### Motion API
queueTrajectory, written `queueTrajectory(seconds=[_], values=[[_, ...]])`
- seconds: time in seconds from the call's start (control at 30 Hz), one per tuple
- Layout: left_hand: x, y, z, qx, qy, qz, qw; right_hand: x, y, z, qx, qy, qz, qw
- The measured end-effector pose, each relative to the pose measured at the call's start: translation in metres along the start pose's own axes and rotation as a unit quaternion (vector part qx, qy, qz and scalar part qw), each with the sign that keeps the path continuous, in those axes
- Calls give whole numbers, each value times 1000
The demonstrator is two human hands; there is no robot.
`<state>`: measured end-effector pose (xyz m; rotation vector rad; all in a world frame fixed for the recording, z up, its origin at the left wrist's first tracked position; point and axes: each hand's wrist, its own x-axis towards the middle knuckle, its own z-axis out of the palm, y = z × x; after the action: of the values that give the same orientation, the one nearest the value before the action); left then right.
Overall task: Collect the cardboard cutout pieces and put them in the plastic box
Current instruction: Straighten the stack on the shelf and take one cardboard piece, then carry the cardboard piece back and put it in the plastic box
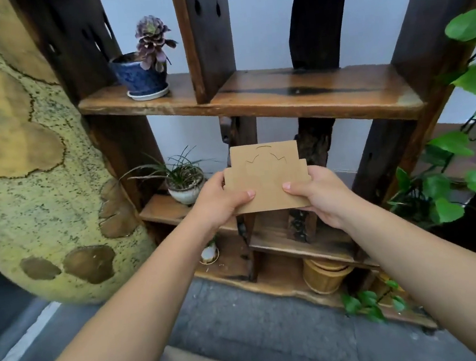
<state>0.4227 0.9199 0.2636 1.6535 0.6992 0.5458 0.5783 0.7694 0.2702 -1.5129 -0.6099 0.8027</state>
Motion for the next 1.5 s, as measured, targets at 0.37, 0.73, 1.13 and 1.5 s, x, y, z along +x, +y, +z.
queueTrajectory(seconds=[0.37,0.73,1.13,1.5], values=[[-73,-35,-93,-22,108,-66,992,-11,22,116,-16,-79,24,996],[-208,-88,-247,67,265,-126,954,-67,52,310,-119,-193,-4,974],[-377,-138,-383,117,442,-221,861,-154,82,517,-214,-346,-22,913],[-578,-175,-398,6,616,-313,723,-296,128,657,-275,-566,-81,773]])
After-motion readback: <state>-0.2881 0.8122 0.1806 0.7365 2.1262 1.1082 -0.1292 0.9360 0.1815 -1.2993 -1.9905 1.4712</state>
